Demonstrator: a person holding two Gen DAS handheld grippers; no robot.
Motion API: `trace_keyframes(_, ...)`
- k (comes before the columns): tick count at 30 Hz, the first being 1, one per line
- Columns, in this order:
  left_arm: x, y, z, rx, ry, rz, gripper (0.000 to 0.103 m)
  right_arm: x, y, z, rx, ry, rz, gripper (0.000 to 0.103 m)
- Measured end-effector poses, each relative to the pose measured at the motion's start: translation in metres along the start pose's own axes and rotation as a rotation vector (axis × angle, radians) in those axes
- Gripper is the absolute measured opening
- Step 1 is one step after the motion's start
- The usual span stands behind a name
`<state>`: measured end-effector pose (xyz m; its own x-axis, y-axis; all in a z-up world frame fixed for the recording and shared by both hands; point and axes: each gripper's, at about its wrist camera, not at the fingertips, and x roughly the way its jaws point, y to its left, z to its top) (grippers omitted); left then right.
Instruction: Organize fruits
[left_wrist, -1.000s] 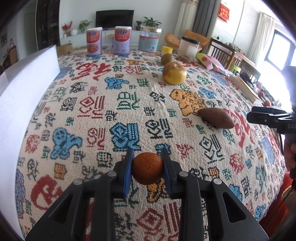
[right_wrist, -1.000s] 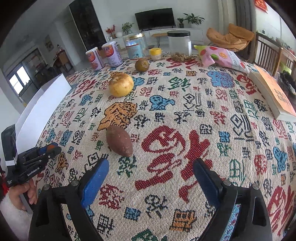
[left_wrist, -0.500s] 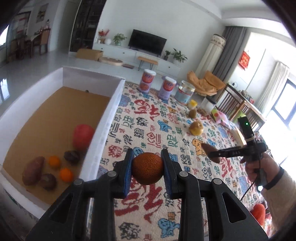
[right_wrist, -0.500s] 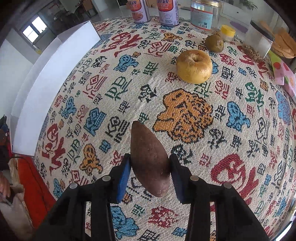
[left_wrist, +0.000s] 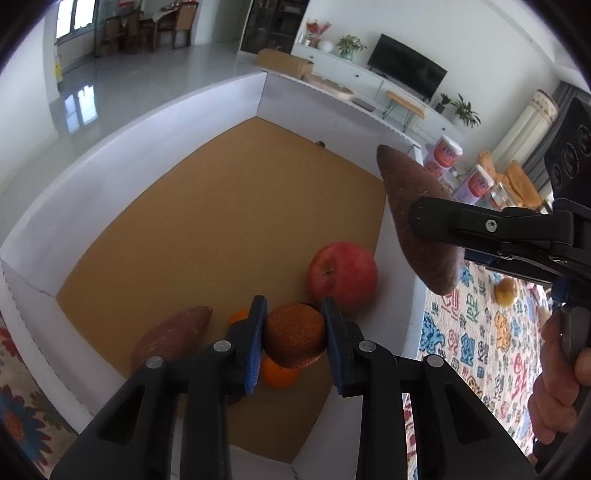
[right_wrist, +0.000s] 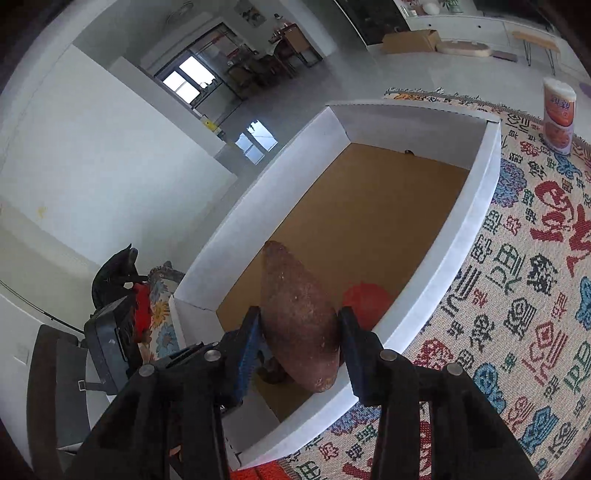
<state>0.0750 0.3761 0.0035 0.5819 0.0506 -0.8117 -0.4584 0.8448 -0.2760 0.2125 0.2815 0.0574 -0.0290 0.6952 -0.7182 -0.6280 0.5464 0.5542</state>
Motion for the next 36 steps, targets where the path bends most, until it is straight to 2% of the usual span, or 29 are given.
trace_keyframes(1,0.0,0.004,-0.002,-0.008,-0.001,0.007,0.031,0.016,0.005,0.002,0.002,0.014,-0.006,0.042)
trace_keyframes(2,0.001,0.006,-0.004,-0.014,0.0,0.016,0.036,0.031,0.008,0.003,0.002,0.024,-0.012,0.042)
trace_keyframes(4,0.003,0.009,-0.008,-0.02,0.006,0.026,0.053,0.054,0.01,0.001,0.012,0.039,-0.018,0.043)
trace_keyframes(5,0.003,0.009,-0.011,-0.018,0.005,0.04,0.068,0.061,0.009,0.0,0.024,0.04,-0.018,0.044)
trace_keyframes(6,0.001,0.007,-0.013,-0.011,-0.005,0.049,0.074,0.064,0.004,-0.003,0.043,0.027,-0.016,0.044)
trace_keyframes(8,-0.009,0.0,-0.019,0.015,-0.048,0.048,0.074,0.053,-0.003,-0.009,0.067,-0.023,0.011,0.055)
trace_keyframes(9,-0.015,-0.005,-0.023,0.029,-0.076,0.047,0.076,0.041,-0.007,-0.013,0.055,-0.061,0.007,0.065)
trace_keyframes(10,-0.023,-0.013,-0.028,0.046,-0.111,0.048,0.076,0.025,-0.009,-0.017,0.024,-0.101,-0.02,0.075)
trace_keyframes(11,-0.03,-0.023,-0.032,0.065,-0.142,0.046,0.079,0.01,-0.012,-0.023,-0.01,-0.135,-0.055,0.08)
trace_keyframes(13,-0.042,-0.047,-0.04,0.111,-0.196,0.023,0.086,-0.03,-0.025,-0.039,-0.072,-0.202,-0.162,0.098)
trace_keyframes(14,-0.046,-0.062,-0.045,0.137,-0.215,0.003,0.088,-0.048,-0.038,-0.052,-0.088,-0.227,-0.225,0.101)
trace_keyframes(16,-0.048,-0.094,-0.056,0.186,-0.225,-0.046,0.093,-0.081,-0.071,-0.083,-0.099,-0.263,-0.356,0.103)
trace_keyframes(19,-0.036,-0.148,-0.075,0.253,-0.202,-0.128,0.098,-0.135,-0.147,-0.141,-0.055,-0.278,-0.557,0.103)
trace_keyframes(23,0.007,-0.22,-0.105,0.322,-0.108,-0.193,0.098,-0.196,-0.238,-0.215,0.034,-0.255,-0.839,0.103)
trace_keyframes(25,0.031,-0.253,-0.122,0.353,-0.075,-0.207,0.098,-0.224,-0.272,-0.246,0.083,-0.261,-0.929,0.103)
trace_keyframes(28,0.065,-0.292,-0.145,0.407,-0.033,-0.184,0.098,-0.257,-0.307,-0.278,0.183,-0.293,-0.989,0.103)
trace_keyframes(30,0.083,-0.31,-0.155,0.445,-0.021,-0.149,0.098,-0.271,-0.322,-0.294,0.237,-0.32,-0.993,0.103)
trace_keyframes(33,0.105,-0.333,-0.166,0.516,-0.012,-0.107,0.098,-0.274,-0.329,-0.304,0.274,-0.355,-0.979,0.103)
trace_keyframes(36,0.112,-0.343,-0.174,0.59,-0.011,-0.06,0.099,-0.269,-0.332,-0.305,0.296,-0.338,-0.962,0.103)
